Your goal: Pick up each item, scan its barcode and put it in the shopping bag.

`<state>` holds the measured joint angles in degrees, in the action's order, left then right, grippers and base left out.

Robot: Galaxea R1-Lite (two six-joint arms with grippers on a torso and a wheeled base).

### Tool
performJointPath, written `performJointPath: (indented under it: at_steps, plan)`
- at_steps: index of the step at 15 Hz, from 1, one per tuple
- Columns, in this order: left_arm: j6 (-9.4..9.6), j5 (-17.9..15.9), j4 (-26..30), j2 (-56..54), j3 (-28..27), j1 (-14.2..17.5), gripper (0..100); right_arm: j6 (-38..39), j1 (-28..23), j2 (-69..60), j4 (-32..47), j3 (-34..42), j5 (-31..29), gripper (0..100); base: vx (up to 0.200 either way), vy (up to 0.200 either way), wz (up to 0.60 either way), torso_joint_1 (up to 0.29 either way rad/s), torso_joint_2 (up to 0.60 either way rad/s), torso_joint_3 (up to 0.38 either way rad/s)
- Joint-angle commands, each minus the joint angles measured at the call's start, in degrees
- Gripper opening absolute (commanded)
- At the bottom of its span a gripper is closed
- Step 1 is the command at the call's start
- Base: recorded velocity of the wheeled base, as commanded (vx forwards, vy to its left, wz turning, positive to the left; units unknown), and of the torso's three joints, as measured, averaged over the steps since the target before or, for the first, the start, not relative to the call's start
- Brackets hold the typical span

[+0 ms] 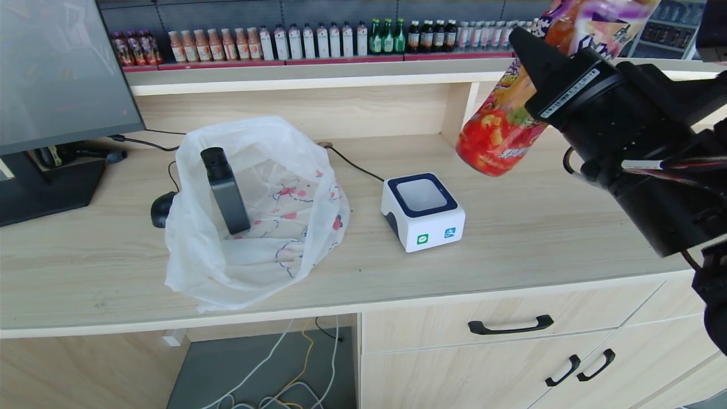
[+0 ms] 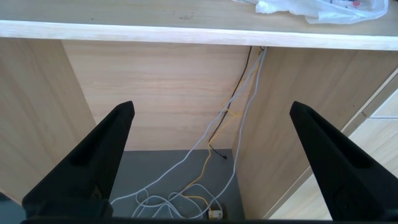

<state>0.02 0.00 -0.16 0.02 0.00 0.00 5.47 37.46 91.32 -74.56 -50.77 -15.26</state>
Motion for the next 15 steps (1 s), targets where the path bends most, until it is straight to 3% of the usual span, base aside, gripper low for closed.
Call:
performJointPath:
  at_steps: [1,5,15]
  plan:
    - [-0.02,0.00,-0.02,-0.02,0.00,0.00,100,-3.45,0.16,1.23,-2.52,3.58,2.78,0,0.000,0.000,0.00,0.000,0.00,0.000]
    - [-0.02,0.00,-0.02,-0.02,0.00,0.00,100,-12.24,-1.87,4.83,-4.98,4.28,12.27,0,0.000,0.000,0.00,0.000,0.00,0.000]
    - [-0.11,0.00,-0.02,-0.02,0.00,0.00,100,-14.53,-4.77,6.77,-7.09,2.52,12.71,0,0.000,0.020,0.00,0.000,0.00,0.001]
